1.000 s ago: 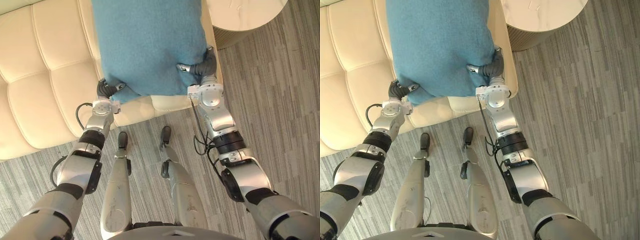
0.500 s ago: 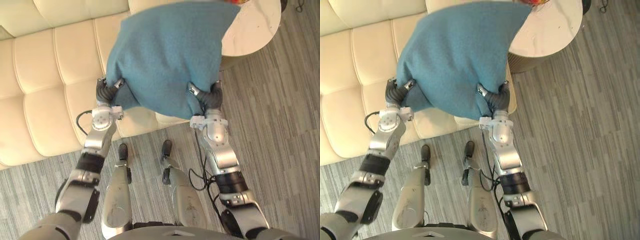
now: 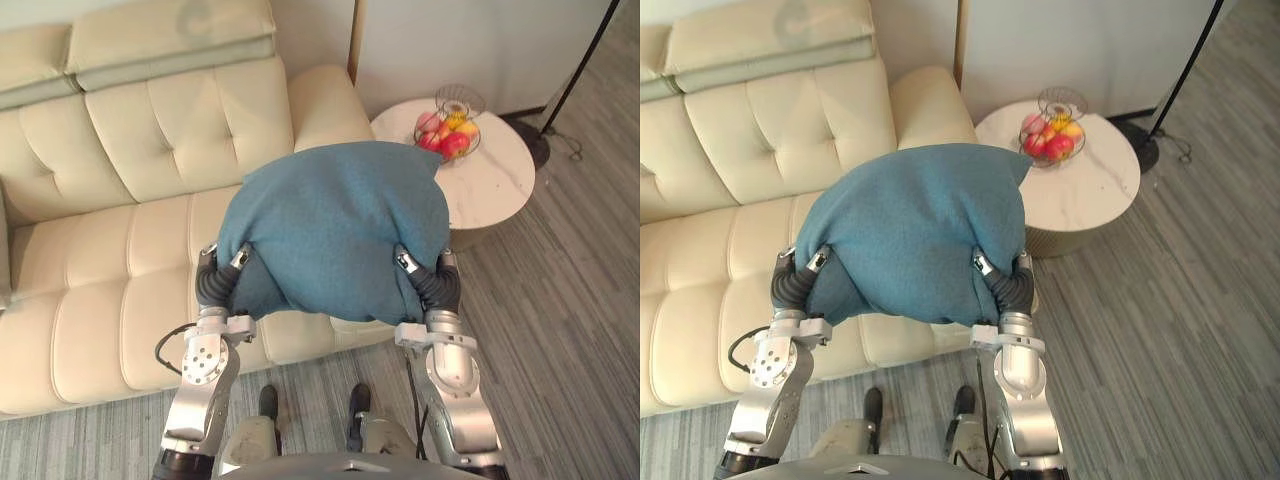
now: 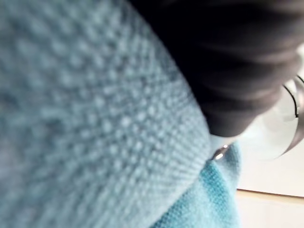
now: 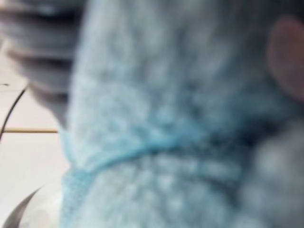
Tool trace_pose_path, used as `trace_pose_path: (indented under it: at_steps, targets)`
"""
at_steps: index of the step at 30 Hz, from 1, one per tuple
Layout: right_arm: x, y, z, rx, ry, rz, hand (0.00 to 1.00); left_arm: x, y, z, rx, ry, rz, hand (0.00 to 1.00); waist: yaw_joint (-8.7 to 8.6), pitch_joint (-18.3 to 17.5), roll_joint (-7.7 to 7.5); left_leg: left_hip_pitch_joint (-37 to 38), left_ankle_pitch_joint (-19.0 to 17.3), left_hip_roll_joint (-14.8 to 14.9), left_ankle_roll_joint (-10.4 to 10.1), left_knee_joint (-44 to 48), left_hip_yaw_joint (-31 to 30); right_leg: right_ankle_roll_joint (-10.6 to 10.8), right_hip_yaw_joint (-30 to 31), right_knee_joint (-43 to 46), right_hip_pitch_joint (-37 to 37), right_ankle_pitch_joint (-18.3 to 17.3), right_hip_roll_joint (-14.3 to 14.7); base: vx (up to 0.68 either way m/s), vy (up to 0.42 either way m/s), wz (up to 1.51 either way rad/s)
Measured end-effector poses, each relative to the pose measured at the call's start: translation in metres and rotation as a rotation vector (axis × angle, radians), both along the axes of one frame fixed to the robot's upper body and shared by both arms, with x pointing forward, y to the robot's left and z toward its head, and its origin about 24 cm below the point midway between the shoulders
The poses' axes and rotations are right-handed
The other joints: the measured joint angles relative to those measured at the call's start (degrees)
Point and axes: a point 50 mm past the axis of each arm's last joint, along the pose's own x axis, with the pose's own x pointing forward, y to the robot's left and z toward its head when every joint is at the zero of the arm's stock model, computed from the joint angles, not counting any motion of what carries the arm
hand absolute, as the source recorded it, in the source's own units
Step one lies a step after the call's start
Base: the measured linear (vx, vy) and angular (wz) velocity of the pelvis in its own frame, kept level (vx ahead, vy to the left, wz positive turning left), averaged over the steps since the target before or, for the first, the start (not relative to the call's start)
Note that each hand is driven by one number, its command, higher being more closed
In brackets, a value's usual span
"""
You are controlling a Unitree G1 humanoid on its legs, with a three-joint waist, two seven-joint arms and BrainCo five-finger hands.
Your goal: Pick up cushions and gather them together orderly.
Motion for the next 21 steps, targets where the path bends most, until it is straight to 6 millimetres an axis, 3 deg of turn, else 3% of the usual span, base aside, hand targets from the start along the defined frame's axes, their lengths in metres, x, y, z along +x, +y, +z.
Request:
trace_pose_path:
  at_steps: [7,10,11,13,15,17,18,19,20,21]
  targets:
    - [-0.017,0.004,-0.015,0.005,0.078,0.019,1.0,-0.023,0.004,-0.019,-0.003,0.094,0.001,1.0,0.62,-2.87,-0.51,1.07,-1.45,0.16,0.89,1.56,-0.9,0.41,-0.95,-3.69,4.92,1.33,0.6,-0.03,0.009,0.07]
    - [-0.017,0.002,-0.015,0.004,0.078,0.009,1.0,-0.022,0.002,-0.017,-0.004,0.081,-0.01,1.0,0.37,-2.84,-0.51,-4.26,-2.29,-0.21,0.47,7.32,-5.38,0.29,-5.68,-1.52,4.29,0.77,-0.16,-0.06,0.005,0.79]
    - [-0.017,0.002,-0.015,0.003,0.076,0.006,1.0,-0.022,0.002,-0.017,-0.004,0.08,-0.012,1.0,0.36,-2.84,-0.54,-5.58,-3.1,-0.16,1.2,7.51,-5.64,0.18,-7.74,-0.76,3.88,0.49,-0.85,-0.08,0.036,1.07]
    - [-0.013,-0.005,-0.012,-0.011,0.062,-0.018,1.0,-0.019,-0.003,-0.014,-0.012,0.066,-0.03,1.0,-0.45,-2.5,-1.34,-8.16,-4.51,4.06,4.08,9.25,7.85,0.28,-13.24,-0.47,3.25,0.59,-4.75,-0.1,0.123,1.38]
    - [-0.005,-0.01,-0.012,-0.021,0.054,-0.049,1.0,-0.017,-0.008,-0.014,-0.023,0.065,-0.05,1.0,-0.68,-2.44,-1.45,-8.55,-5.07,8.86,4.94,13.24,18.4,1.56,-15.93,-0.68,3.59,1.44,-7.9,-0.08,0.243,1.01]
    - [-0.002,-0.016,-0.015,-0.042,0.062,-0.068,1.0,-0.016,-0.013,-0.02,-0.042,0.083,-0.065,1.0,-0.97,-3.13,-0.23,-6.6,-5.21,13.39,4.64,14.72,23.43,3.56,-17.74,-2.4,5.23,2.79,-9.64,-0.03,0.371,0.71]
    - [-0.001,-0.018,-0.017,-0.059,0.07,-0.072,1.0,-0.016,-0.016,-0.022,-0.048,0.091,-0.068,1.0,-1.09,-3.65,0.63,-5.44,-4.91,14.17,4.42,13.56,23.57,4.59,-17.81,-3.18,5.6,3.35,-9.7,-0.01,0.433,0.59]
    - [0.0,-0.02,-0.023,-0.074,0.092,-0.084,1.0,-0.014,-0.018,-0.026,-0.046,0.102,-0.079,1.0,-1.78,-4.12,1.19,-5.07,-1.53,13.29,-1.58,12.5,24.06,5.87,-17.95,-4.22,6.26,4.25,-10.9,-0.02,0.519,0.6]
    - [0.002,-0.019,-0.033,-0.063,0.132,-0.097,1.0,-0.011,-0.016,-0.031,-0.018,0.118,-0.087,1.0,-2.4,-3.8,-1.02,-5.55,-2.32,10.04,-0.1,13.26,23.74,5.55,-15.78,-6.6,7.08,5.6,-12.51,-0.03,0.512,0.66]
    - [0.002,-0.018,-0.037,-0.047,0.146,-0.105,1.0,-0.009,-0.014,-0.032,-0.002,0.121,-0.09,1.0,-2.6,-3.55,-2.19,-6.65,-3.63,8.88,0.94,15.44,23.35,5.38,-15.11,-7.67,7.55,6.56,-13.46,-0.03,0.398,0.46]
